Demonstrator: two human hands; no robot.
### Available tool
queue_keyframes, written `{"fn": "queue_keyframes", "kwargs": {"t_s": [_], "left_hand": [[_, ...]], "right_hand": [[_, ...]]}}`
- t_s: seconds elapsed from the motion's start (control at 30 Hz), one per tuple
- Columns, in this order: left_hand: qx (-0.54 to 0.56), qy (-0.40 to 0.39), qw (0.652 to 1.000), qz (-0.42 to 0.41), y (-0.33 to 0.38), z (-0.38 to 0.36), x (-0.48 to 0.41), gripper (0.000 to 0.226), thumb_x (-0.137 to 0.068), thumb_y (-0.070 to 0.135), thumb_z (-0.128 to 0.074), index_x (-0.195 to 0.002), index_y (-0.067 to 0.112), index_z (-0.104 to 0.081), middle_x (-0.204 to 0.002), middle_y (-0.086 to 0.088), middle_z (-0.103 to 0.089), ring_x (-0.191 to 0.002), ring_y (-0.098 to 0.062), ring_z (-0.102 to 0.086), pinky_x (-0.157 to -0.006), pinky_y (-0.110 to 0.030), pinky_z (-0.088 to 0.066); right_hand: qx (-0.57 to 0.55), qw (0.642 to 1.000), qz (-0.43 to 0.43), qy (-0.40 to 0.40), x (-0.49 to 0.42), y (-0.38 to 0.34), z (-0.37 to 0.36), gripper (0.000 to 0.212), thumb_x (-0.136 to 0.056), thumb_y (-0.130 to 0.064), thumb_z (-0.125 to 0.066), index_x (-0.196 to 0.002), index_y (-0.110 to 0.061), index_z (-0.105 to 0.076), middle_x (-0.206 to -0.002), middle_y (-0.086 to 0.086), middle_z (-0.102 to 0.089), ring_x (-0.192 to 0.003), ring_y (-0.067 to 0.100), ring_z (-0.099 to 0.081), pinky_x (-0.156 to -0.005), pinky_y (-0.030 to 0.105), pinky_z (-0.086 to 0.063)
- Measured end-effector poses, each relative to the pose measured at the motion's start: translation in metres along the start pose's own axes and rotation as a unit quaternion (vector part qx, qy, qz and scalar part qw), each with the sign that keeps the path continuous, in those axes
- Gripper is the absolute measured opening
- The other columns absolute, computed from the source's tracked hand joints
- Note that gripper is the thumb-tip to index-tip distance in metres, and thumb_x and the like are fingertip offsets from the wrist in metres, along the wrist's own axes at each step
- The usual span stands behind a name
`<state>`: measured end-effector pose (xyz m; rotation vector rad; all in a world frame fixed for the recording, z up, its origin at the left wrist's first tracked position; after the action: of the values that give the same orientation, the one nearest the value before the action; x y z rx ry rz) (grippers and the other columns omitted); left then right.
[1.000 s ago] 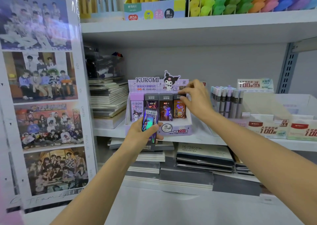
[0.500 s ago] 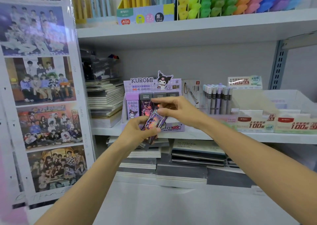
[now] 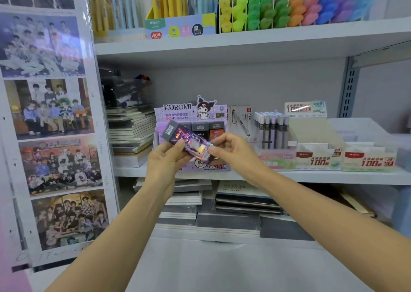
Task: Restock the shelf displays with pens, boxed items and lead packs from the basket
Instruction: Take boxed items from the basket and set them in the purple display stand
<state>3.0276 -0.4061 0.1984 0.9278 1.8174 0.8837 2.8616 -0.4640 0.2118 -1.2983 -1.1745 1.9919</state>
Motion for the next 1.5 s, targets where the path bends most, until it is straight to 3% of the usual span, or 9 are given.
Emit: {"fn": "queue_keyframes", "kwargs": {"t_s": [0.2, 0.33, 0.5, 0.63, 0.77, 1.07, 1.2, 1.33, 1.5], "left_hand": [[-0.208, -0.077, 0.970, -0.097, 0.005, -0.019, 0.011, 0.016, -0.093, 0.009, -0.062, -0.106, 0.016, -0.069, -0.090, -0.013, -0.075, -0.080, -0.021, -0.071, -0.071, -0.034, -0.059], [-0.333, -0.048, 0.931, -0.140, -0.002, -0.021, 0.009, 0.023, -0.093, 0.020, -0.064, -0.115, 0.021, -0.060, -0.101, -0.001, -0.069, -0.097, -0.021, -0.065, -0.084, -0.031, -0.055], [-0.677, -0.100, 0.689, -0.240, -0.032, -0.016, 0.012, 0.073, -0.094, 0.038, -0.057, -0.154, 0.023, -0.019, -0.160, 0.000, -0.018, -0.147, -0.018, -0.016, -0.120, -0.042, -0.013], [-0.752, -0.109, 0.610, -0.225, -0.057, -0.010, 0.011, 0.078, -0.095, 0.043, -0.051, -0.155, 0.025, -0.004, -0.160, 0.000, -0.016, -0.147, -0.017, -0.014, -0.121, -0.045, -0.001], [-0.759, -0.094, 0.589, -0.263, -0.058, -0.009, 0.013, 0.075, -0.090, 0.033, -0.060, -0.153, 0.028, -0.021, -0.151, -0.008, -0.033, -0.141, -0.024, -0.029, -0.120, -0.047, -0.010], [-0.759, -0.078, 0.583, -0.279, -0.060, -0.011, 0.013, 0.071, -0.084, 0.027, -0.067, -0.148, 0.027, -0.036, -0.138, -0.013, -0.046, -0.130, -0.029, -0.042, -0.116, -0.050, -0.023], [-0.755, -0.072, 0.591, -0.274, -0.060, -0.012, 0.014, 0.070, -0.084, 0.028, -0.066, -0.148, 0.025, -0.037, -0.136, -0.016, -0.047, -0.130, -0.032, -0.041, -0.116, -0.051, -0.021], [-0.760, -0.076, 0.583, -0.276, -0.061, -0.012, 0.015, 0.071, -0.086, 0.029, -0.064, -0.150, 0.026, -0.033, -0.137, -0.017, -0.045, -0.132, -0.031, -0.039, -0.116, -0.051, -0.019], [-0.759, -0.085, 0.592, -0.257, -0.060, -0.012, 0.012, 0.069, -0.091, 0.032, -0.056, -0.152, 0.030, -0.024, -0.141, -0.013, -0.039, -0.136, -0.028, -0.031, -0.118, -0.047, -0.010]], "right_hand": [[0.081, 0.992, 0.095, 0.004, -0.004, -0.021, -0.002, 0.037, -0.092, -0.018, -0.064, -0.128, -0.017, -0.058, -0.112, 0.001, -0.066, -0.099, 0.007, -0.063, -0.085, 0.021, -0.054], [0.139, 0.984, 0.108, 0.035, -0.014, -0.033, 0.006, 0.023, -0.090, -0.011, -0.065, -0.113, -0.013, -0.062, -0.103, 0.000, -0.067, -0.093, 0.010, -0.065, -0.083, 0.024, -0.055], [0.112, 0.960, 0.150, 0.210, -0.029, -0.046, 0.040, 0.013, -0.098, -0.008, -0.052, -0.107, -0.016, -0.047, -0.104, 0.001, -0.059, -0.087, 0.002, -0.059, -0.072, 0.013, -0.049], [0.223, 0.950, 0.140, 0.169, -0.039, -0.029, 0.039, 0.011, -0.098, -0.007, -0.051, -0.107, -0.013, -0.047, -0.100, 0.001, -0.059, -0.087, 0.013, -0.058, -0.076, 0.026, -0.050], [0.283, 0.942, 0.131, 0.125, -0.044, -0.012, 0.032, 0.015, -0.096, -0.006, -0.054, -0.112, -0.008, -0.053, -0.105, 0.007, -0.065, -0.094, 0.021, -0.062, -0.086, 0.036, -0.053], [0.391, 0.917, 0.077, -0.006, -0.072, -0.016, 0.037, 0.014, -0.097, -0.011, -0.053, -0.111, -0.011, -0.050, -0.094, 0.003, -0.061, -0.080, 0.018, -0.056, -0.072, 0.034, -0.046], [0.416, 0.900, 0.108, 0.076, -0.076, -0.005, 0.026, 0.022, -0.095, -0.009, -0.057, -0.114, -0.017, -0.047, -0.082, -0.008, -0.056, -0.069, 0.008, -0.053, -0.058, 0.023, -0.041], [0.441, 0.874, 0.151, 0.135, -0.073, 0.005, 0.020, 0.022, -0.092, -0.003, -0.060, -0.111, -0.011, -0.054, -0.112, 0.005, -0.056, -0.100, 0.021, -0.054, -0.085, 0.037, -0.049], [0.529, 0.824, 0.148, 0.140, -0.071, 0.009, 0.022, 0.022, -0.094, -0.009, -0.057, -0.116, -0.010, -0.059, -0.116, 0.005, -0.052, -0.109, 0.023, -0.048, -0.091, 0.034, -0.042]]}}
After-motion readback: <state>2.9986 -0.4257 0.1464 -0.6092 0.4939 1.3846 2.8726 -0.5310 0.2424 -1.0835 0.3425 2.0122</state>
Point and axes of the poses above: each hand's wrist, its own x-axis away from the middle knuckle, its own z-axis out of the back of the hand, y = z × x, the point moved 3 cm from there along -x, towards the middle knuckle
